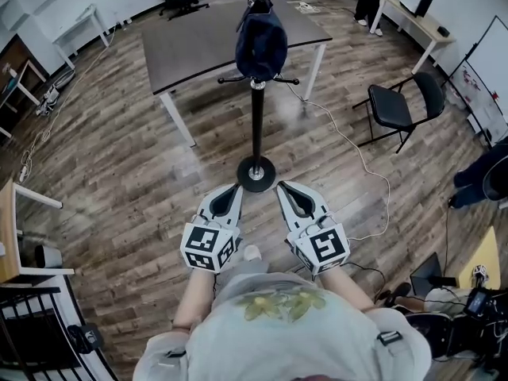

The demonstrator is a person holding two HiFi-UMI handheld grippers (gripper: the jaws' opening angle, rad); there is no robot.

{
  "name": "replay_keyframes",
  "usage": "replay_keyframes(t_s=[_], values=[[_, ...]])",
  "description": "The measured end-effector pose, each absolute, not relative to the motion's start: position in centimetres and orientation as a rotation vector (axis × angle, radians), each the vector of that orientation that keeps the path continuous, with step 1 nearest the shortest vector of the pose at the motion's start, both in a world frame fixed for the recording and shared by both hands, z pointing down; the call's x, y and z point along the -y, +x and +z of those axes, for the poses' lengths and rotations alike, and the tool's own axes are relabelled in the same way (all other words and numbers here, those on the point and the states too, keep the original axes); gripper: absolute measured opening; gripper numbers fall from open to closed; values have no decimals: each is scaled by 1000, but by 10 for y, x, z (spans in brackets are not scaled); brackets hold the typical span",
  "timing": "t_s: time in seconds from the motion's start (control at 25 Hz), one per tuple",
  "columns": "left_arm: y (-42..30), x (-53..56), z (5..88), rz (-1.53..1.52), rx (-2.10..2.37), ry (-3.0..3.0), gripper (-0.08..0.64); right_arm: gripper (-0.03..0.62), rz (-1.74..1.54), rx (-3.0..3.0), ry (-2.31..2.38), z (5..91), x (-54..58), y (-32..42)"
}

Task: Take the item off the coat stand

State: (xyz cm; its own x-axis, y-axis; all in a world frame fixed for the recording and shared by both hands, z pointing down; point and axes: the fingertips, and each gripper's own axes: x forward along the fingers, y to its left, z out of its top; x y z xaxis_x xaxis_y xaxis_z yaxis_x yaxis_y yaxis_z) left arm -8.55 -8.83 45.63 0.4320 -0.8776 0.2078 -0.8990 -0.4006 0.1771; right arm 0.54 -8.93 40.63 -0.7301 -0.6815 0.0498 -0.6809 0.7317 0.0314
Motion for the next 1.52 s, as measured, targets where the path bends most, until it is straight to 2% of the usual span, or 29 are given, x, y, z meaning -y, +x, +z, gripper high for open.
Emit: replay_keyframes(t_s=[0.56, 0.76, 1.52], values=[[-125, 127, 456, 114, 1520, 2455, 15, 11, -38, 2843, 1221, 398, 128, -17], [-133, 135, 456, 94, 1527, 2439, 15, 61, -39, 2838, 1227, 392, 144, -22], [-152, 170, 463, 133, 1539, 2435, 15, 137, -175, 2901, 1313, 348, 211, -43]])
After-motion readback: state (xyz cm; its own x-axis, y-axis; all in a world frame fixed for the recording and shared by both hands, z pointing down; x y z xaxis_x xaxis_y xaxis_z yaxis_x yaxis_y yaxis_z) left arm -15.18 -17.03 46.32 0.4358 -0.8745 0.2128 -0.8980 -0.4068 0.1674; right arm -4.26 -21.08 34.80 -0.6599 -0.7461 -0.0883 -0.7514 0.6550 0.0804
